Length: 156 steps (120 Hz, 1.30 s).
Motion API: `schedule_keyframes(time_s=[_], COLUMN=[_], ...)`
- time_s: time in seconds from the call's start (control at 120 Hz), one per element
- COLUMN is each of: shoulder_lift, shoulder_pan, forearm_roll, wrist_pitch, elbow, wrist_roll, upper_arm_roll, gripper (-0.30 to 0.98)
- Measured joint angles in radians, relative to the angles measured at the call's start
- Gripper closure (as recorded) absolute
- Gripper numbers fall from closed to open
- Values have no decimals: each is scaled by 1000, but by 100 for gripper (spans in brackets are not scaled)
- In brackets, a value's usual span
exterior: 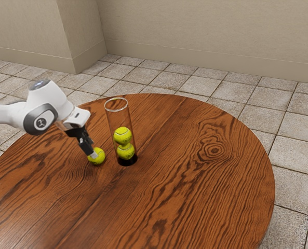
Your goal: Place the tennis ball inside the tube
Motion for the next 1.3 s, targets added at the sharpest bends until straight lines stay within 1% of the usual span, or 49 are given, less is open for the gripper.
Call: schedule_keyframes(time_s=[0.517,0.667,0.75,0.967,1.05,1.117,1.183,1.242,1.3], shoulder_lift=[-51,-52,-51,-25,-3,41,117,198,253], shoulder_pan=[-71,-69,-70,-51,8,107,222,336,417], forearm_roll=[9,9,9,14,13,-1,-59,-133,-203], wrist_pitch=[8,7,6,1,-13,-38,-78,-113,-143], elbow=[30,30,30,10,-12,-42,-54,-54,-46], wrist_roll=[58,67,71,75,73,70,65,59,52], upper_arm_roll=[72,78,78,57,-10,-132,-283,-439,-561], gripper=[1,16,22,31,34,38,40,44,44])
